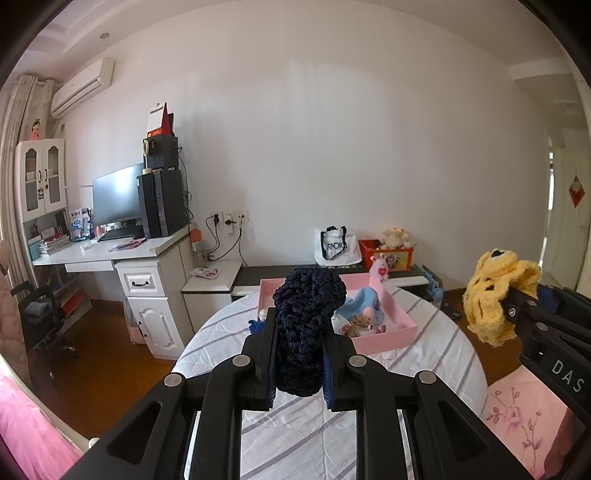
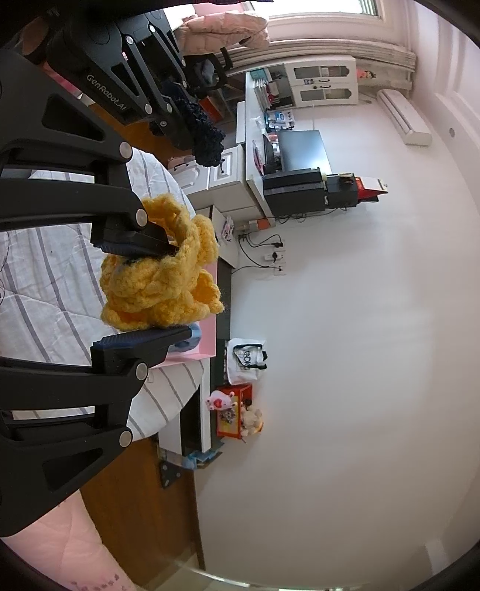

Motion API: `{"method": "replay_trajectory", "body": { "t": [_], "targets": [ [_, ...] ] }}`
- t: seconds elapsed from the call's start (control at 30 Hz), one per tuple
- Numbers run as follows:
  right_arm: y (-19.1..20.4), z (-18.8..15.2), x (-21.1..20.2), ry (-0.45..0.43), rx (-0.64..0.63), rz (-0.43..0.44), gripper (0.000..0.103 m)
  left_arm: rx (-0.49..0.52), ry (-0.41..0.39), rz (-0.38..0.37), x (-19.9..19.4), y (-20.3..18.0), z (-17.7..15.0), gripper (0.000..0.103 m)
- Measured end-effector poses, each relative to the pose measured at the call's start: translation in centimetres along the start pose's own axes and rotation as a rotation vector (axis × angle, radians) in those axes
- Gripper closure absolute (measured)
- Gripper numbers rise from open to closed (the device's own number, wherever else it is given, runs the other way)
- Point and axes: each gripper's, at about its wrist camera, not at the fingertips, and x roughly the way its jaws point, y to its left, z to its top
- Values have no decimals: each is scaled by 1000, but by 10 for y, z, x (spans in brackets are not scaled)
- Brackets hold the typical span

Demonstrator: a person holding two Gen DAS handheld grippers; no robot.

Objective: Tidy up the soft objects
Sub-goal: 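Lift the navy and yellow items up with both tools, then carry both held items over the pink tray with both tools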

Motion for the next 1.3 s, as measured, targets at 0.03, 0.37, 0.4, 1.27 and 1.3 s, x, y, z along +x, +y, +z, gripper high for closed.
{"method": "replay_trajectory", "body": {
  "t": [0.03,0.37,0.4,1.27,1.3],
  "targets": [
    [1,1,2,4,1,-2,72,-1,3,0,2,0,1,88],
    [-2,0,28,51,4,-21,72,-5,59,-10,45,-1,12,87],
    [-3,0,33,59,8,-24,71,-5,64,-11,50,-1,13,88],
    [-25,17,184,226,-8,-92,71,28,250,-23,288,-3,116,87],
    [-24,19,188,227,-11,-94,71,31,253,-28,297,-4,121,87]
  ]
}}
